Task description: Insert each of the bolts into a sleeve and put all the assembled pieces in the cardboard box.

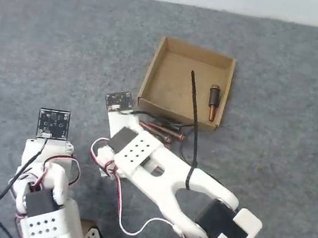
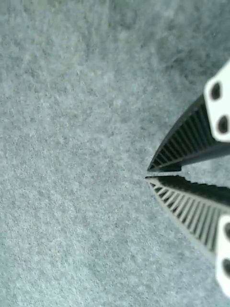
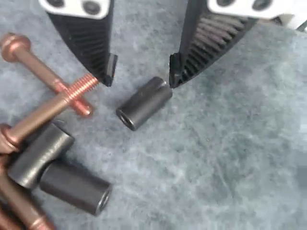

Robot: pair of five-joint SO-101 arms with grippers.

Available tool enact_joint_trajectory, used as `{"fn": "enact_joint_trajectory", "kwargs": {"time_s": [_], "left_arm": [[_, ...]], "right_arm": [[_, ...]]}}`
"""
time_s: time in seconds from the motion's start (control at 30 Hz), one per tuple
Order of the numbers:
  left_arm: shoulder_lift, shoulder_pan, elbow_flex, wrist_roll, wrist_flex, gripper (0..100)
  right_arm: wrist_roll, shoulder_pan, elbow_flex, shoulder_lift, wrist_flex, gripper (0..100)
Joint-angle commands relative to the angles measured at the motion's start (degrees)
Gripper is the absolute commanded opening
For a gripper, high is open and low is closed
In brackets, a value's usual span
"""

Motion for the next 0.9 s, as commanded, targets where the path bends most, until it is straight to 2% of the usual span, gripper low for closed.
{"fn": "enact_joint_trajectory", "kwargs": {"time_s": [0.0, 0.23, 0.43, 0.67, 0.87], "left_arm": [[-0.6, 0.3, -0.5, -0.8, -0.9, 1], [-0.6, 0.3, -0.5, -0.8, -0.8, 1], [-0.6, 0.3, -0.5, -0.8, -0.7, 1], [-0.6, 0.3, -0.5, -0.8, -0.7, 1], [-0.6, 0.3, -0.5, -0.8, -0.7, 1]], "right_arm": [[-1.9, -0.3, 1.1, -2.7, -3.8, 14.9], [-1.9, 0.7, 0.0, 3.0, -6.7, 14.9], [-2.0, 1.5, -6.3, 7.9, -1.5, 14.5], [-1.9, 1.7, -7.1, 8.3, -1.3, 14.0], [-1.6, 4.2, -7.9, 8.2, -1.2, 0.9]]}}
